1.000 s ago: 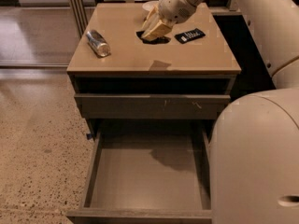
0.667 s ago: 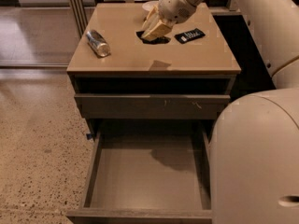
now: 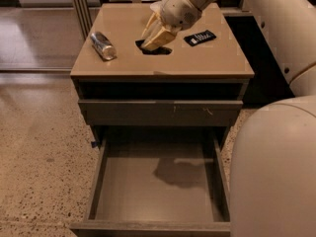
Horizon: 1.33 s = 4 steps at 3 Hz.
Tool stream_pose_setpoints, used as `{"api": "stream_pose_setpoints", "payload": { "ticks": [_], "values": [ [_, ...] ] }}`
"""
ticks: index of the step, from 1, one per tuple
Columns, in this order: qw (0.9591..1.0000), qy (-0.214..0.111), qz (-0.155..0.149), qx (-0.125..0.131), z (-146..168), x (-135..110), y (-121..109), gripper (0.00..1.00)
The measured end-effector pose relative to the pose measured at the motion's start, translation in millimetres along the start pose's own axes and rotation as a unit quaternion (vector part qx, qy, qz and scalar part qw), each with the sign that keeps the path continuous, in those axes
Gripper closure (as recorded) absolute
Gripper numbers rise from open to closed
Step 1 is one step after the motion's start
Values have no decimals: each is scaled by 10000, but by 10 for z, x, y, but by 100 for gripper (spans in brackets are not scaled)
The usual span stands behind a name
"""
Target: Place rxbar chocolate into middle drawer
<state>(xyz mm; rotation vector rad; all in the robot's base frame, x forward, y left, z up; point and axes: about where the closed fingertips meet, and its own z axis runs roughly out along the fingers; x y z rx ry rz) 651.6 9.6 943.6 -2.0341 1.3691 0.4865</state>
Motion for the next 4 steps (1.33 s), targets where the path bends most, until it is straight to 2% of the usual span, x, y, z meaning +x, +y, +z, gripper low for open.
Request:
{"api": "stream_pose_setpoints", "payload": {
  "ticks": [1,2,3,4],
  "values": [
    [9997,-77,-119,-222,-73,-289,282,100],
    [9992,-96,-325,-219,-241,-621,616,100],
    [9972,-279,-620,-319,-298,-776,999,100],
    [9960,-489,-678,-331,-210,-554,1394,100]
  ]
}}
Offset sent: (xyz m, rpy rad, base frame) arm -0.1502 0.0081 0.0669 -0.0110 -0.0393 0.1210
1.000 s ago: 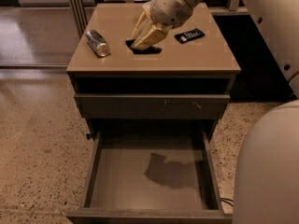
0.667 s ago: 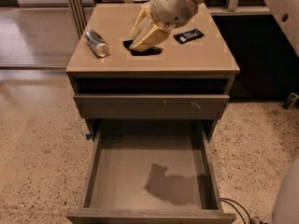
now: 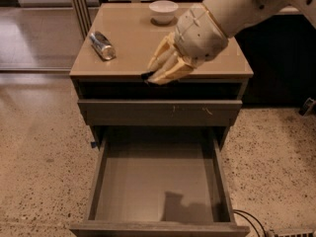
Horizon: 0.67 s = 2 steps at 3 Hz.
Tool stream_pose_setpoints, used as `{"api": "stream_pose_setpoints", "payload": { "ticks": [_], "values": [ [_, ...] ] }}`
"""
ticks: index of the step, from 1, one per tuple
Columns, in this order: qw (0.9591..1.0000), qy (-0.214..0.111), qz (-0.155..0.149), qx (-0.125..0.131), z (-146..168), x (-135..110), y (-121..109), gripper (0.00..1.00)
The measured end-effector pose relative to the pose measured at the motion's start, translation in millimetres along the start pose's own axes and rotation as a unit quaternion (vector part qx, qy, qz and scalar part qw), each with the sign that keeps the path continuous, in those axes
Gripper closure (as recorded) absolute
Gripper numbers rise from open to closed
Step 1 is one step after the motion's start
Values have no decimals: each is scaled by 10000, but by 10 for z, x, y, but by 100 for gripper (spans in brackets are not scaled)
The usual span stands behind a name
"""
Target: Place rxbar chocolate into middle drawer
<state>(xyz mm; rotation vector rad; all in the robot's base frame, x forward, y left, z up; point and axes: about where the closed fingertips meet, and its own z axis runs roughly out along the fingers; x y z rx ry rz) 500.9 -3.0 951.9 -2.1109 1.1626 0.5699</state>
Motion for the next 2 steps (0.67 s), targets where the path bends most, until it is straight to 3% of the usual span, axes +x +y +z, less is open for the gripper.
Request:
{"api": "stream_pose_setpoints", "payload": {
  "ticks": [1,2],
  "values": [
    [9993,112,229,273,119,379,429,100],
    [9953,370,650,615,374,887,775,100]
  ]
}}
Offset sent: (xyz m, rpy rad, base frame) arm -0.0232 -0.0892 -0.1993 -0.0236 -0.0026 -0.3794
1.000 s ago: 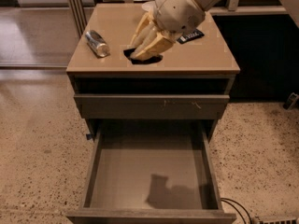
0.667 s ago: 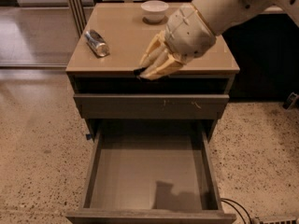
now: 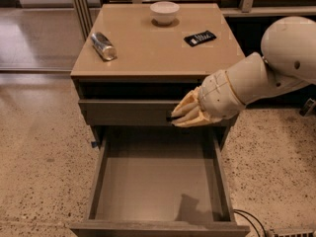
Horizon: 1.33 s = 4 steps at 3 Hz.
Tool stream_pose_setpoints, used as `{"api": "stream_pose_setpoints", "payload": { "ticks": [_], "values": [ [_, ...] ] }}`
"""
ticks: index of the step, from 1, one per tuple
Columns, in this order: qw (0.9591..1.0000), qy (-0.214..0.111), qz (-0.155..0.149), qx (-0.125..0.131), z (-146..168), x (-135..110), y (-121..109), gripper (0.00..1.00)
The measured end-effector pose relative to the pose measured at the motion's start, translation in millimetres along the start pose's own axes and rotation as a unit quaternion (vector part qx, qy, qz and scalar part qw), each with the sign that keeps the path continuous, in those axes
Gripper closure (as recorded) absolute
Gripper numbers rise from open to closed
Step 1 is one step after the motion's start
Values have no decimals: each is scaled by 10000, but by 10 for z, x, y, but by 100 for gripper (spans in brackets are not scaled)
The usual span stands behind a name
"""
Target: Place rxbar chocolate into middle drawer
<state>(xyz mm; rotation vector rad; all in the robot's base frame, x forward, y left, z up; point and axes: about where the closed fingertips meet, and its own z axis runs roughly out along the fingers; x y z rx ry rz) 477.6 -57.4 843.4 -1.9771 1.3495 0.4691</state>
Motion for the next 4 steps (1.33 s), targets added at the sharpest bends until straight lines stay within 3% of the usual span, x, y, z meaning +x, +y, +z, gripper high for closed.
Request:
{"api": "stream_pose_setpoints", "payload": {
  "ticks": [1,2,3,4],
  "values": [
    [9998,82,96,156,87,89,-7,100],
    [9998,71,94,149,91,82,-7,100],
    [9996,-180,91,186,285,160,110,100],
    [9951,-964,201,95,1087,436,584,100]
  ]
}}
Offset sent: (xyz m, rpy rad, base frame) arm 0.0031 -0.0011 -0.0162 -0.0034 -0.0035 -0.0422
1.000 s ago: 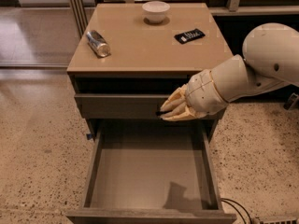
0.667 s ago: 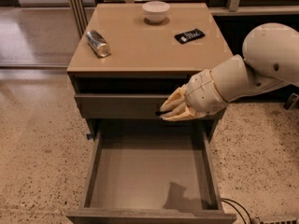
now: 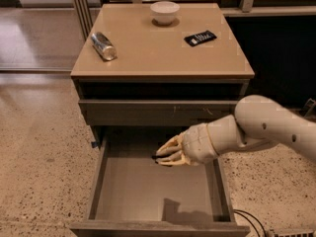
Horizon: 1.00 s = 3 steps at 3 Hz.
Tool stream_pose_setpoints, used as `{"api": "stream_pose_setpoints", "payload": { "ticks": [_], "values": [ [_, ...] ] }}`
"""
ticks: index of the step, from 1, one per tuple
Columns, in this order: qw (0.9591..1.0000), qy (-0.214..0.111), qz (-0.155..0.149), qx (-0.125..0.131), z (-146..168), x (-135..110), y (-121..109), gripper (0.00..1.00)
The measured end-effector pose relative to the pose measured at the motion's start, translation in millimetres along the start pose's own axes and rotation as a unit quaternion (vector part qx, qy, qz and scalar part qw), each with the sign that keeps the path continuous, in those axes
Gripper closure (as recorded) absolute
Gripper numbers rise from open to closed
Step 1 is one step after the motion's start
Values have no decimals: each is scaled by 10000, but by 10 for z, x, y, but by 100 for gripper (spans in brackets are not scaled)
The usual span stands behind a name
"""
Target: Place rxbar chocolate into middle drawer
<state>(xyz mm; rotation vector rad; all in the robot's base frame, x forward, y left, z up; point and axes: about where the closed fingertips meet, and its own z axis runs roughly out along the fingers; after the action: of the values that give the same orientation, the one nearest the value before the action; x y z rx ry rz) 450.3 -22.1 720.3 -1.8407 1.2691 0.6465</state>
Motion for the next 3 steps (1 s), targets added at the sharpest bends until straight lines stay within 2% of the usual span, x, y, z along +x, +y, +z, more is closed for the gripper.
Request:
{"api": "stream_pose_setpoints", "payload": {
  "ticks": [1,3],
  "values": [
    [9983,-470,252,-217,677,409,476,100],
    [9975,-560,356,-258,759,477,533,100]
  ]
}}
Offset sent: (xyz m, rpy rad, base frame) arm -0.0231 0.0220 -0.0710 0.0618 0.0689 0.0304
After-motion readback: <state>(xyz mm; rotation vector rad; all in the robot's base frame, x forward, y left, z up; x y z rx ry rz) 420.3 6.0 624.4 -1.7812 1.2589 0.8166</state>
